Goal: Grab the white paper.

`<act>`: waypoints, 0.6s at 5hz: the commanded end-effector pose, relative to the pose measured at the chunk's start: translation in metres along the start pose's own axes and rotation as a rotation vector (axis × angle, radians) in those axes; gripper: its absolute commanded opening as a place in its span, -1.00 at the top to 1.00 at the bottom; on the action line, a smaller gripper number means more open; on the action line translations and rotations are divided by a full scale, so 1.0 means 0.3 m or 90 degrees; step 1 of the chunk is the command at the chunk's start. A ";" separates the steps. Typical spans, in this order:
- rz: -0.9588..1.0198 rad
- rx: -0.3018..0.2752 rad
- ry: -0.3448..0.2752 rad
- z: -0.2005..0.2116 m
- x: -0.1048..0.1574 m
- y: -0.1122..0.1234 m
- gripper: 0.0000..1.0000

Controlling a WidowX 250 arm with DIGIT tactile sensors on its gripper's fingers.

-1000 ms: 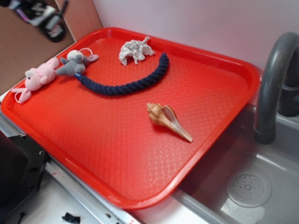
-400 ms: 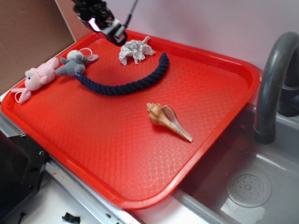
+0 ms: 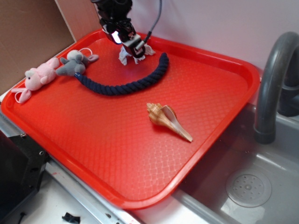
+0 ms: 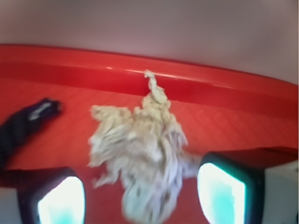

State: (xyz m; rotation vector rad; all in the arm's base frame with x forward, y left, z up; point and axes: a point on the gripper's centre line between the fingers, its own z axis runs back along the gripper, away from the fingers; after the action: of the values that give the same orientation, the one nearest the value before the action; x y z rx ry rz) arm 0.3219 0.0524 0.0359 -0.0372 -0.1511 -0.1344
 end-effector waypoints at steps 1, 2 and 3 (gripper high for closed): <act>-0.025 0.007 0.002 -0.008 0.050 -0.002 -1.00; -0.006 0.020 -0.007 -0.010 0.041 -0.013 1.00; 0.000 0.022 0.000 -0.012 0.036 -0.016 1.00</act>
State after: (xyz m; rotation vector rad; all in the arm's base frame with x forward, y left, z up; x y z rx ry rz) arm 0.3265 0.0527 0.0208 -0.0104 -0.1170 -0.1217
